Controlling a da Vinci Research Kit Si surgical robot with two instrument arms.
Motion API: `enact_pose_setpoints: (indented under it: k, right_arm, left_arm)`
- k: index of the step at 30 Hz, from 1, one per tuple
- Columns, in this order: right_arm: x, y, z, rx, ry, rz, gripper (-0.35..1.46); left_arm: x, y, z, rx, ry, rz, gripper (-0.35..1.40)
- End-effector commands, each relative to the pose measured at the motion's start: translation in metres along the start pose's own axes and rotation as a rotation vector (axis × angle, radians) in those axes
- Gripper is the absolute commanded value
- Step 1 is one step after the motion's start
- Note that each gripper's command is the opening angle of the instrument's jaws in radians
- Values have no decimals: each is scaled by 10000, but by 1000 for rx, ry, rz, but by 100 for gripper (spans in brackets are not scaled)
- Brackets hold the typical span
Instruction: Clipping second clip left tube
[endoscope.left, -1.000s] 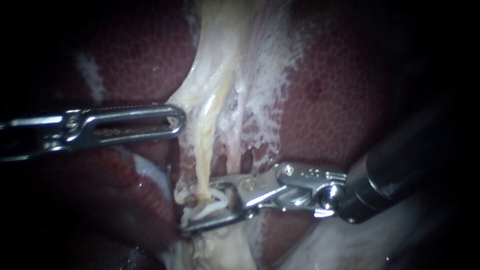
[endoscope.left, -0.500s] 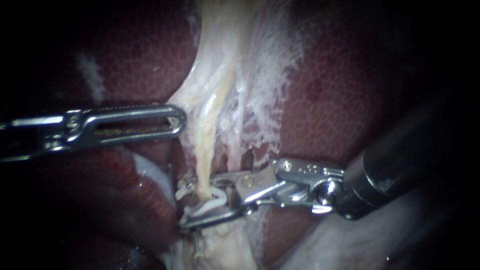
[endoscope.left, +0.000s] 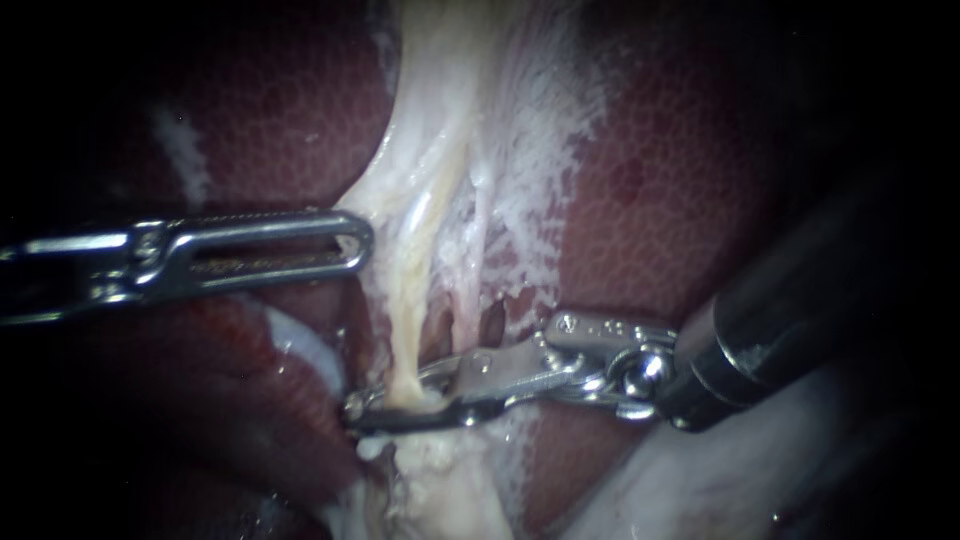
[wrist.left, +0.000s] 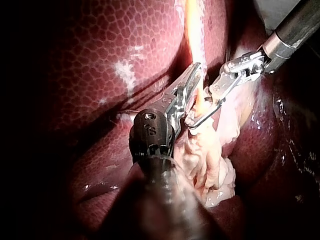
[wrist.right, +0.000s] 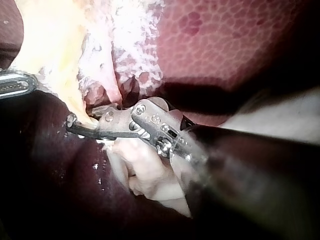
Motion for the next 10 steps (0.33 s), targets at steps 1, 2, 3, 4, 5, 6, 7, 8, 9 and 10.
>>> enact_pose_setpoints:
  k: [1,2,3,4,5,6,7,8,9,10]
  right_arm:
    - [0,0,0,0,0,0,-35]
    - [0,0,0,0,0,0,-35]
    - [0,-1,0,0,0,0,-35]
    - [0,-1,0,0,0,0,-35]
    - [0,-1,0,0,0,0,-35]
    - [0,-1,0,0,0,0,-35]
    - [0,-1,0,1,0,0,-35]
    - [0,-1,0,1,0,0,-35]
    - [0,-1,0,1,0,0,-35]
    - [0,-1,0,1,0,-1,-35]
  left_arm:
    - [0,0,0,0,0,0,-35]
    - [0,0,0,0,0,0,-35]
    - [0,0,0,0,0,0,-35]
    - [0,0,0,0,0,0,-35]
    - [0,0,0,0,0,0,-35]
    - [0,0,0,0,0,0,-35]
    - [0,0,0,0,0,0,-35]
    - [0,0,0,0,0,0,-35]
    - [0,0,0,0,0,0,-35]
    - [0,0,0,0,0,0,-35]
